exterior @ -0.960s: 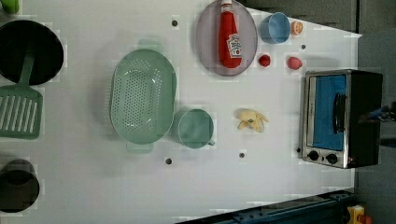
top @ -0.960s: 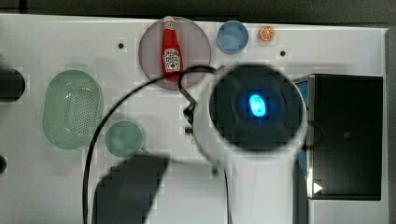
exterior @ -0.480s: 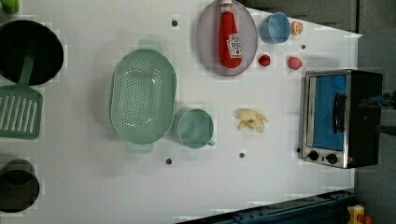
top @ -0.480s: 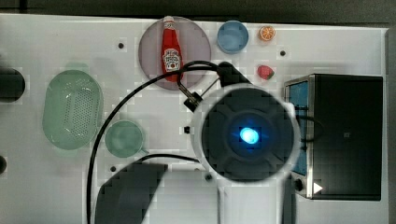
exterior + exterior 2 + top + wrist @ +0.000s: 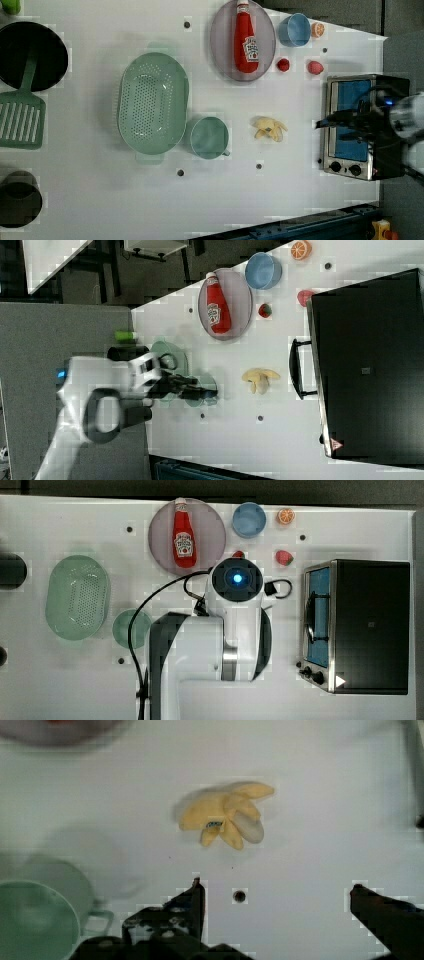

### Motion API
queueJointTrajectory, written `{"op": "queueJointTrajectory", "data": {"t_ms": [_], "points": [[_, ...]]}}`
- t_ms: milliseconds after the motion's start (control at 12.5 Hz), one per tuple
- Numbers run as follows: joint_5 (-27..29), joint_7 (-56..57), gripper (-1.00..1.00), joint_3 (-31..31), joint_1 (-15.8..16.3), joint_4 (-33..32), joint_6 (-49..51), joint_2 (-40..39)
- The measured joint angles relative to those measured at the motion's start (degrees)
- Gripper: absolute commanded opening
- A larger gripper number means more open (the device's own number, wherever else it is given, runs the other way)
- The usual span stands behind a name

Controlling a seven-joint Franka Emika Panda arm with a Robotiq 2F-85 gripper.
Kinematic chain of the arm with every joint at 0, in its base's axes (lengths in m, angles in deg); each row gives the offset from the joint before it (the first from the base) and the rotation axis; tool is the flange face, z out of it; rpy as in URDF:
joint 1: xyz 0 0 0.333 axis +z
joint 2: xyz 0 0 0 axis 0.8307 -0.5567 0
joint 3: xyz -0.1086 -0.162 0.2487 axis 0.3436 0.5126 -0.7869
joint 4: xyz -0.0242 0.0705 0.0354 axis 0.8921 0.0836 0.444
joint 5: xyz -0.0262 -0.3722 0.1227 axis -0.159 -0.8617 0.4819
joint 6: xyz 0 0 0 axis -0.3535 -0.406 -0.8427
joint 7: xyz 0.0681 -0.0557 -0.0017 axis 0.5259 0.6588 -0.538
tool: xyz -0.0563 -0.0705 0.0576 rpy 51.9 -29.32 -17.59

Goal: Pick Banana and place it in mug.

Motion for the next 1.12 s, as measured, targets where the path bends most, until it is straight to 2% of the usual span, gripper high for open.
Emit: {"op": "queueJointTrajectory", "data": {"t_ms": [320,800,960,1120], "points": [[0.3,12.7,1.00,0.5,0.0,-7.1,-13.1,-5.4],[-0.6,29.5,1.00,0.0,-0.8,-10.0,-29.1,-13.1],[1.0,32.4,1.00,0.2,-0.6,-12.0,-34.5,-16.2],[0.8,34.4,1.00,-0.1,-0.6,-11.8,-35.6,-21.3]]}}
